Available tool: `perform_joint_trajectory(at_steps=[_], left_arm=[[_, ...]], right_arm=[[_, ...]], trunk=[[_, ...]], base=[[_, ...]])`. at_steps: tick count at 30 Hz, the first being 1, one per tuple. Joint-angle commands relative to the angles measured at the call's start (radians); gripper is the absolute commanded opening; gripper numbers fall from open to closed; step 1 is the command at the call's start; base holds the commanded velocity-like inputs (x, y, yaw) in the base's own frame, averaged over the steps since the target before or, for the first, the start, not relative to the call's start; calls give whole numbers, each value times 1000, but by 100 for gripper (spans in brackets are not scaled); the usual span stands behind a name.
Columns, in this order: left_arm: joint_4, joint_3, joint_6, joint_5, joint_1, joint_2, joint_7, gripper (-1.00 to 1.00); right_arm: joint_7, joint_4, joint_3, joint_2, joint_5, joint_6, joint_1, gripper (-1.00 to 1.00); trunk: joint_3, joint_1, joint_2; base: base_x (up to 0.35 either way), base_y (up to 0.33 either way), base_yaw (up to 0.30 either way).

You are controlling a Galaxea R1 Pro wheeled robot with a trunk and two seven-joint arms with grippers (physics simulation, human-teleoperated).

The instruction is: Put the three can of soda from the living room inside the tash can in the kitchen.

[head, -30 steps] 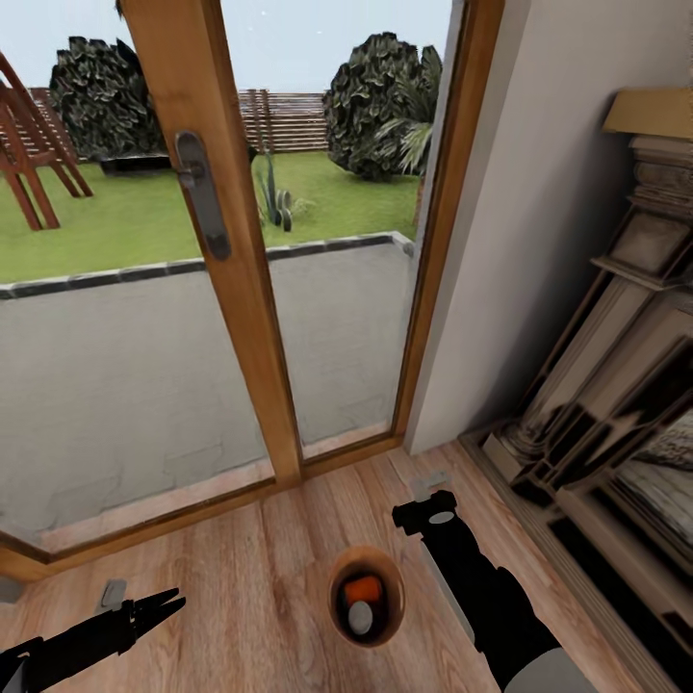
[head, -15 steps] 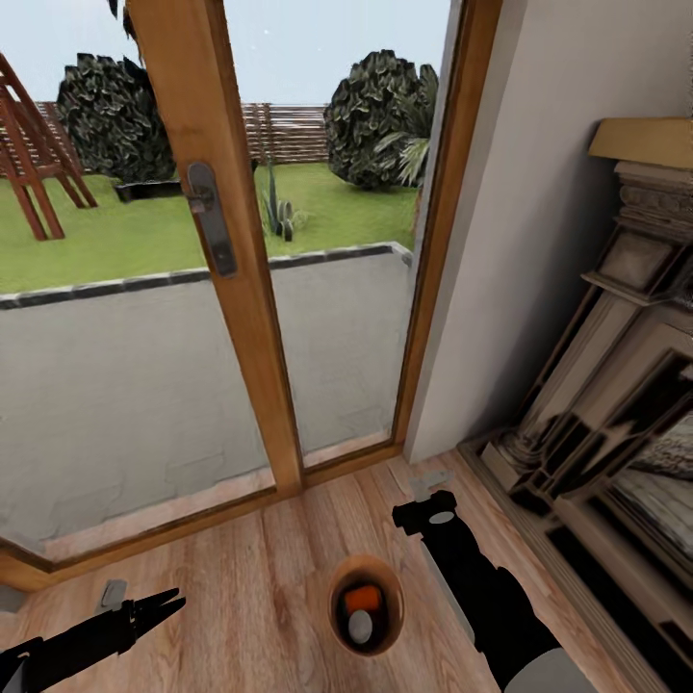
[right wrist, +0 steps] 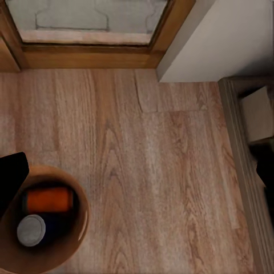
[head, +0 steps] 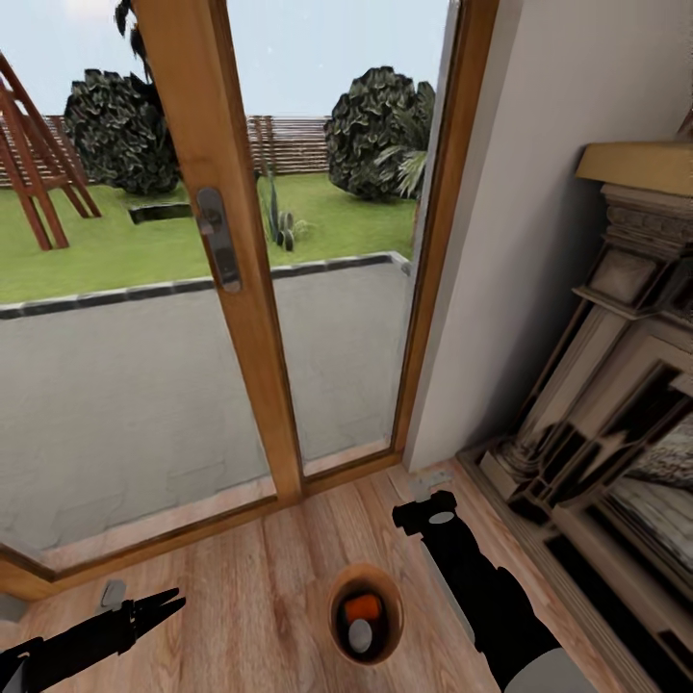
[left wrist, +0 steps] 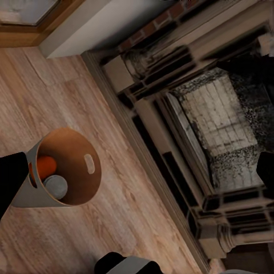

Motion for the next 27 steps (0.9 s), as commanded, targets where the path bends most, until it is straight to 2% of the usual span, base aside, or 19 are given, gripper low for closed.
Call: perform_joint_trajectory(at_steps=[1,14,27], left_arm=[[0,0,0,0,0,0,0,100],[0,0,0,0,0,0,0,100],[0,1,0,0,0,0,-1,100]], right_arm=[[0,0,0,0,0,0,0,100],[0,0,0,0,0,0,0,100],[0,0,0,0,0,0,-1,100]], trunk=[[5,-4,7],[67,-54,98],[88,-54,98]], base=[[0,0,0],[0,0,0],[0,0,0]])
